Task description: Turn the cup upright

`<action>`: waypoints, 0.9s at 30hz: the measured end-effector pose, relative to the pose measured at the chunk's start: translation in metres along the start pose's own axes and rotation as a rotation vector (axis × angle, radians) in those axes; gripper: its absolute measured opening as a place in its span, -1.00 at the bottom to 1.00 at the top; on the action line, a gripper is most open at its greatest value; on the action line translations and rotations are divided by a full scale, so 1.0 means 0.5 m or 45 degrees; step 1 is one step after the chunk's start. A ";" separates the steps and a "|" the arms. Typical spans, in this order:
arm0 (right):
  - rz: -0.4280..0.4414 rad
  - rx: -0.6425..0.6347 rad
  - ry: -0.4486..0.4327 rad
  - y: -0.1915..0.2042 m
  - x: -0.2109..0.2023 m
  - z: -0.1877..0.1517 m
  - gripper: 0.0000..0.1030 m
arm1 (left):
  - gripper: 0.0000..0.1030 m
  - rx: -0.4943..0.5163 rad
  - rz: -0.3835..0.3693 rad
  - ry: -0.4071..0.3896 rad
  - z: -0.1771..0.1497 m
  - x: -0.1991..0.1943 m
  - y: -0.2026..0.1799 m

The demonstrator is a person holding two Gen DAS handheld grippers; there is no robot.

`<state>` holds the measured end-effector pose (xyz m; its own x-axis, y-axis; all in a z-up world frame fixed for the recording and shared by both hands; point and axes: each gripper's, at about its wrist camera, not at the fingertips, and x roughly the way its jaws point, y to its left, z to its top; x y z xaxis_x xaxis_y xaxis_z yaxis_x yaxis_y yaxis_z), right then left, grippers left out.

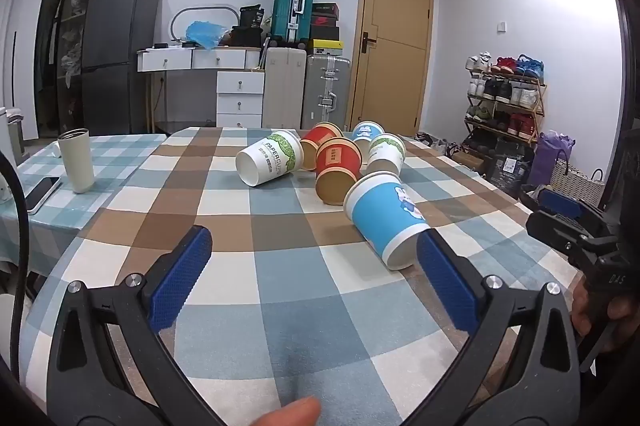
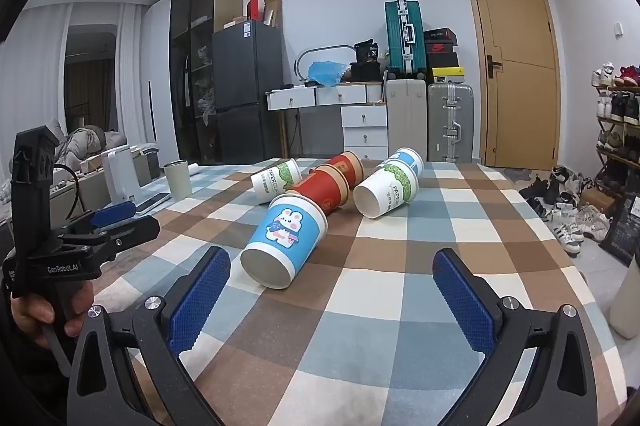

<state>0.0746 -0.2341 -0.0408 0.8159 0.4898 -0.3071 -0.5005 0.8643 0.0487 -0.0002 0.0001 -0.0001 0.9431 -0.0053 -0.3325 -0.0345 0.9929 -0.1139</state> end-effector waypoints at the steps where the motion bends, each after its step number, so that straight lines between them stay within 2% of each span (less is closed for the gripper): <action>1: 0.000 -0.002 -0.001 0.000 0.000 0.000 1.00 | 0.98 0.001 0.001 -0.001 0.000 -0.001 0.000; 3: -0.001 -0.004 0.002 -0.001 0.001 -0.001 1.00 | 0.98 0.020 0.008 0.030 0.001 0.003 -0.002; 27: -0.003 -0.009 -0.001 0.000 -0.002 -0.002 1.00 | 0.98 0.025 0.003 0.013 -0.001 -0.003 -0.006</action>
<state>0.0736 -0.2346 -0.0416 0.8176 0.4876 -0.3063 -0.5005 0.8648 0.0409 -0.0015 -0.0030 0.0000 0.9395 -0.0043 -0.3424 -0.0299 0.9951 -0.0944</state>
